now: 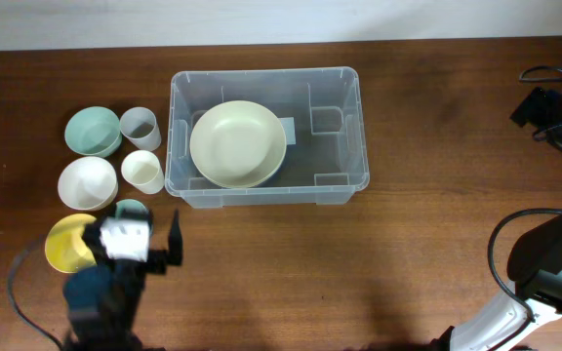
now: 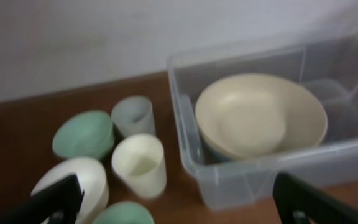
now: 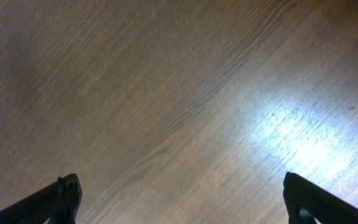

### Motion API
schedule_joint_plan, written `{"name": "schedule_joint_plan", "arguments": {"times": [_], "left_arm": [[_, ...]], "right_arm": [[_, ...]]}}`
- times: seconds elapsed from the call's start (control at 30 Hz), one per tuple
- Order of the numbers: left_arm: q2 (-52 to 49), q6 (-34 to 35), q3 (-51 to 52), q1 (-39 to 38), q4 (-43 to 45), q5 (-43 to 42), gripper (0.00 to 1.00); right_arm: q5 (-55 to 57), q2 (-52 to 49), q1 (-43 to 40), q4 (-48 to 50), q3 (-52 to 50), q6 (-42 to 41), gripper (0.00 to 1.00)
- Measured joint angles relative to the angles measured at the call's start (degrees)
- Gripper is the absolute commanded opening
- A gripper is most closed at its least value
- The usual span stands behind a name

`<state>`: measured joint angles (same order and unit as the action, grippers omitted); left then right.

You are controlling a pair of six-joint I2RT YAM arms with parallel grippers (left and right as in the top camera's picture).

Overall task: Pack container
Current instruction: 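Move the left gripper to the yellow bowl at front left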

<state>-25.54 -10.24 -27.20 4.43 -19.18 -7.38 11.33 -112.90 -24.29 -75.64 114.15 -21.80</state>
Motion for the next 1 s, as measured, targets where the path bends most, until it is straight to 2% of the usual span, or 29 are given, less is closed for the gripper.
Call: {"name": "schedule_joint_plan", "arguments": {"times": [0.1, 0.23, 0.33, 0.4, 0.5, 0.57, 0.8, 0.87, 1.0], "left_arm": [[-13.4, 0.0, -13.2, 0.7, -7.1, -0.2, 1.0], [-27.6, 0.0, -28.5, 0.7, -10.7, -0.9, 1.0], [-34.5, 1.4, -36.4, 1.0, -13.5, 0.6, 1.0], [-38.9, 3.3, -42.4, 2.0, -18.5, 1.3, 1.0], [-46.1, 5.4, -52.8, 6.0, -28.5, 1.7, 1.0], [-49.7, 6.1, -57.5, 9.0, -31.0, 1.7, 1.0], [-55.4, 9.2, -60.5, 12.5, -40.4, 0.1, 1.0], [-57.3, 14.5, -60.5, 12.7, -44.7, 2.5, 1.0], [-60.8, 29.7, -60.5, 14.8, -52.2, 11.9, 1.0]], "right_arm": [[0.1, 0.0, 0.0, 0.1, 0.0, 0.0, 0.99], [0.0, 0.0, 0.0, 0.0, -0.1, 0.0, 0.99], [0.0, 0.0, 0.0, 0.0, -0.1, 0.0, 0.99], [0.0, -0.1, 0.0, 0.0, -0.1, 0.0, 0.99], [0.0, -0.1, 0.0, 0.0, -0.1, 0.0, 0.99], [0.0, -0.2, 0.0, 0.0, -0.1, 0.0, 0.99], [0.0, -0.3, 0.0, 0.1, -0.1, 0.0, 0.99], [0.0, -0.3, 0.0, 0.1, -0.1, 0.0, 0.99], [0.0, -0.3, 0.0, 0.0, -0.1, 0.0, 0.99]]}}
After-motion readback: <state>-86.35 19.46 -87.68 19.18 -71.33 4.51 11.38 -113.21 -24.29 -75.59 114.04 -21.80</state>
